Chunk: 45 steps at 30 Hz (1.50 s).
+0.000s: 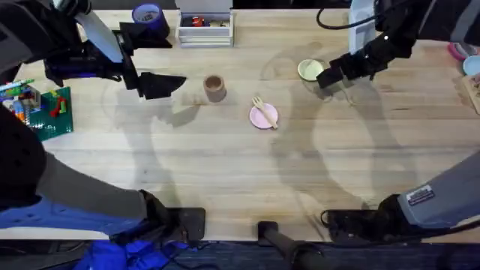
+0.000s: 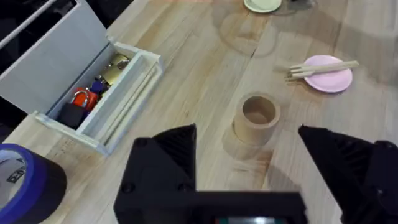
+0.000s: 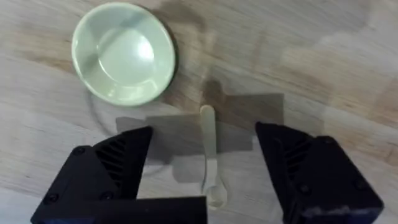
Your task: Pick up a utensil and set it on the pink plate, then put the other utensil in the container.
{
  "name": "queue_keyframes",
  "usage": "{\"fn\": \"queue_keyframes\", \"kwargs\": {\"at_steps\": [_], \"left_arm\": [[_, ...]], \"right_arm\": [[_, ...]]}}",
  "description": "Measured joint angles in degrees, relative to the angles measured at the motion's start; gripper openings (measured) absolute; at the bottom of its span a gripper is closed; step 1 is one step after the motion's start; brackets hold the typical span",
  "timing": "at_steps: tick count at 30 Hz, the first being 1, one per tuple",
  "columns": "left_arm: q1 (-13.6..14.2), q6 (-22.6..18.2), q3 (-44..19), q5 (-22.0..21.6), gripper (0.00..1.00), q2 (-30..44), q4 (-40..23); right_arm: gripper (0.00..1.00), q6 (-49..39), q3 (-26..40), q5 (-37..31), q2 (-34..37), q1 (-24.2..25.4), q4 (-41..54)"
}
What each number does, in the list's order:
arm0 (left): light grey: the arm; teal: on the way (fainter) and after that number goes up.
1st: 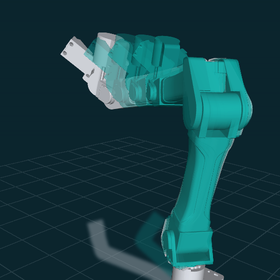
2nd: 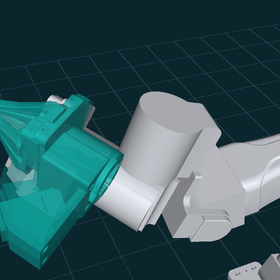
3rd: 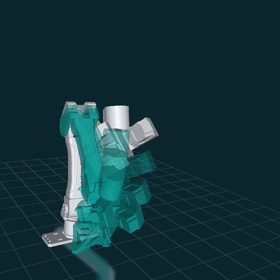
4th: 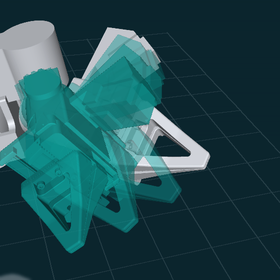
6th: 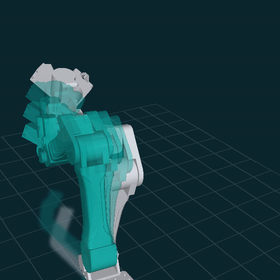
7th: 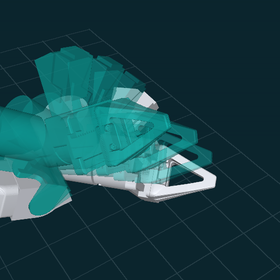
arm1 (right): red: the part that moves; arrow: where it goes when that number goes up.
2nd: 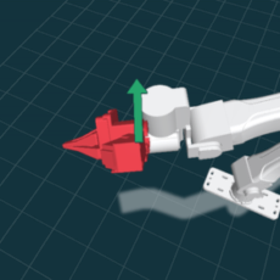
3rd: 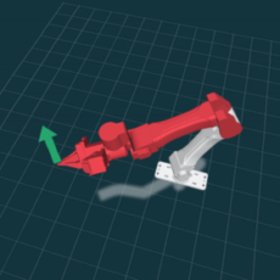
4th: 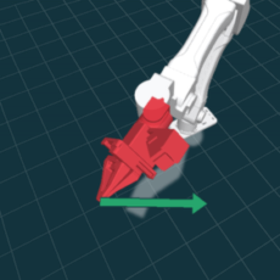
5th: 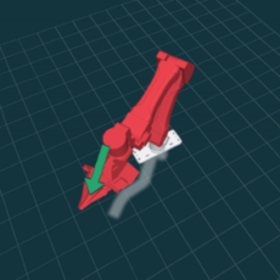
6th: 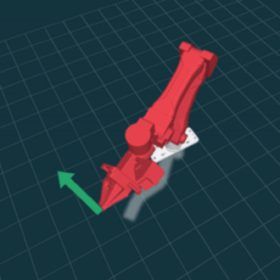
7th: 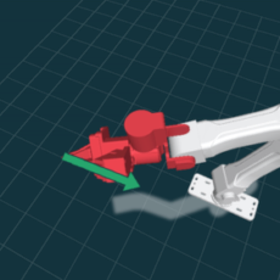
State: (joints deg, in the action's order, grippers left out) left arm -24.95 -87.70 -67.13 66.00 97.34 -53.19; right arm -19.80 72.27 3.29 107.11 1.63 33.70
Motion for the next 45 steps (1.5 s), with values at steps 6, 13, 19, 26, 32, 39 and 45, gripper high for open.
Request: {"fn": "queue_keyframes", "kwargs": {"at_steps": [6,13,19,26,32,39,45], "left_arm": [[0.0,0.0,0.0,0.0,0.994,0.0,0.0],[0.0,0.0,0.0,0.0,0.993,0.0,0.0],[0.0,0.0,0.0,0.0,0.993,0.0,0.0],[0.0,0.0,0.0,0.0,0.993,0.0,0.0],[0.0,0.0,0.0,0.0,0.993,0.0,0.0],[0.0,0.0,0.0,0.0,0.993,0.0,0.0],[0.0,0.0,0.0,0.0,0.993,0.0,0.0]], "right_arm": [[0.995,0.4,1.7,0.1,1.4,0.1,1.6],[0.968,0.6,2.7,-0.1,2.1,0.0,3.0],[0.824,0.6,3.1,-0.5,2.3,0.2,3.9],[0.511,0.6,3.3,-0.7,2.3,0.2,5.5],[0.372,0.5,3.4,-1.1,2.3,0.2,5.6],[0.204,0.6,3.4,-1.3,2.3,0.3,5.6],[0.174,0.6,3.4,-1.4,2.3,0.4,5.5]]}}
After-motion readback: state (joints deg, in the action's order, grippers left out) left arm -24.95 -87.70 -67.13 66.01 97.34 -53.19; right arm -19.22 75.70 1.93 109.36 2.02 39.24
